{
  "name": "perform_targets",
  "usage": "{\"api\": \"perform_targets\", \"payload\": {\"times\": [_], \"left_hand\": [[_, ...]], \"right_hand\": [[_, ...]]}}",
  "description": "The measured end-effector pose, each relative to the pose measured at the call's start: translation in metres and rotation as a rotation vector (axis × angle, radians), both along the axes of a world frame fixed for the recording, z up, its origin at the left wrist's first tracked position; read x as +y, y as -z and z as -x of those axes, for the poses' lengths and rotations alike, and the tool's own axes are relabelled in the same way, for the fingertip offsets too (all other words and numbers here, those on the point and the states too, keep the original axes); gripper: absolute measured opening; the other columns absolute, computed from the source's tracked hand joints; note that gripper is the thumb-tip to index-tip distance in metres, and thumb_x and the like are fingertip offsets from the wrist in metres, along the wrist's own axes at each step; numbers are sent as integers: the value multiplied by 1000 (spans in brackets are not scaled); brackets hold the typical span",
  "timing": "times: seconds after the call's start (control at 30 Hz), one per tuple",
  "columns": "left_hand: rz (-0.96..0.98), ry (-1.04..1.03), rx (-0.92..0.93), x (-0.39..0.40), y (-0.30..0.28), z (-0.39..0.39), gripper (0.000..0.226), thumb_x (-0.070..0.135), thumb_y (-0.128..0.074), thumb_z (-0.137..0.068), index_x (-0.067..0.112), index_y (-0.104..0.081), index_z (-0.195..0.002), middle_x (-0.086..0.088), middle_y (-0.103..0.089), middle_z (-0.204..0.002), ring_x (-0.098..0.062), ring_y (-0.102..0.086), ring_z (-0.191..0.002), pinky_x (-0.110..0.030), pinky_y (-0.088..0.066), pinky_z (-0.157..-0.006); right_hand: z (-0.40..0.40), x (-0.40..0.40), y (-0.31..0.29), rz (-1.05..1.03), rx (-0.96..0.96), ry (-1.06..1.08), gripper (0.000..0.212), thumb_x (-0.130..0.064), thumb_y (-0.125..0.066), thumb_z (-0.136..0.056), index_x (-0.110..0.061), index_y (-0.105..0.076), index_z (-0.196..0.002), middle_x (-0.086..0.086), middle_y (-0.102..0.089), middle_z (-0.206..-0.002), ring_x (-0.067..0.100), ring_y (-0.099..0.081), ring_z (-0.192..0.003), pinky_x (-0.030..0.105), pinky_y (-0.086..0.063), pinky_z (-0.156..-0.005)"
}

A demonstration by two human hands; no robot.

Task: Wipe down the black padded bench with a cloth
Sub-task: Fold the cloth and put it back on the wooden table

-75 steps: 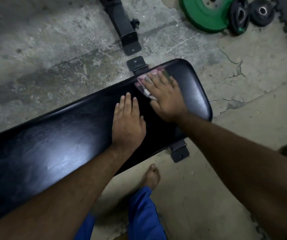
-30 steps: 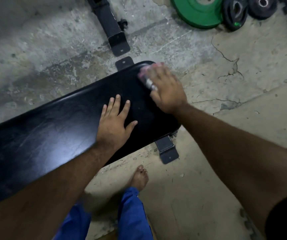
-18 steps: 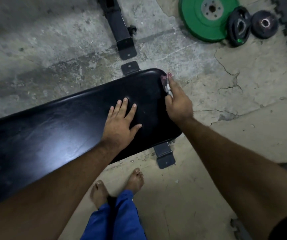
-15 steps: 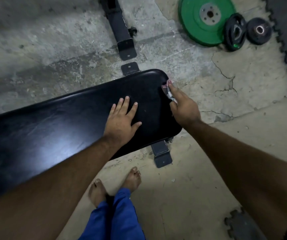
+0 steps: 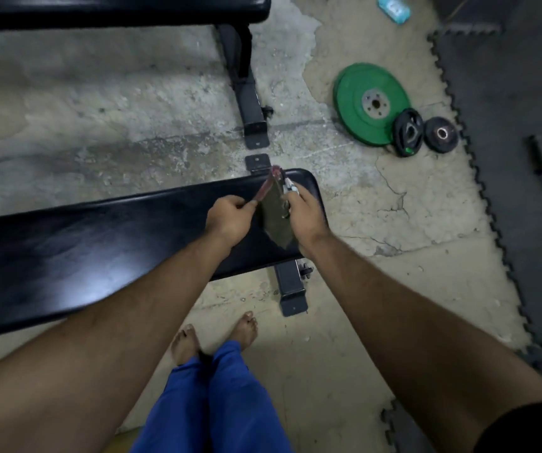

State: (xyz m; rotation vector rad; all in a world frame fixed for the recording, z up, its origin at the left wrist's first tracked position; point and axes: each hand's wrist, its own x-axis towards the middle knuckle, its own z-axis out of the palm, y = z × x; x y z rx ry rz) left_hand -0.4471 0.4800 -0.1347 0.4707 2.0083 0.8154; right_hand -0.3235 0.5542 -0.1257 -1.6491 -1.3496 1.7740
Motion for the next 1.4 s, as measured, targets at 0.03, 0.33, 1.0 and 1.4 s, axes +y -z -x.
{"api": "perform_targets", "payload": {"times": [0.03, 0.33, 1.0, 1.4], "left_hand": [[-7, -86, -76, -6, -18, 5, 32, 42, -62, -89, 14, -71, -99, -7, -72, -95, -27, -66, -87, -29, -49, -67], [-299, -619, -506, -76, -141, 60, 26, 18, -74, -83, 6, -69, -106, -13, -74, -99, -28, -72, -88, -38, -59, -70], [-267, -1223, -74, -241, -236, -5, 6, 7, -66, -83, 10, -63, -88, -12, -66, -88, -30, -63, -81, -43, -56, -70], [-569, -1548, 106, -383, -246, -79, 29, -6, -57, -88, 22, -59, -93, -10, -65, -86, -22, -61, -69, -29, -51, -50]], "right_hand": [[12, -8, -19, 52, 59, 11, 25, -13, -46, -100, -15, -70, -94, 0, -70, -75, 18, -64, -71, 28, -52, -64], [79, -54, -140, 256, 226, -222, 41, -48, -69, -89, -18, -75, -116, 8, -75, -116, 25, -70, -111, 42, -53, -102], [116, -153, -179, 305, 221, -1022, 30, 0, -68, -90, -10, -62, -117, 15, -72, -109, 25, -71, -88, 28, -56, -58], [83, -309, -204, 108, 427, -1254, 31, 14, -55, -94, -10, -39, -107, 10, -62, -90, 3, -64, -72, 19, -54, -61]]}}
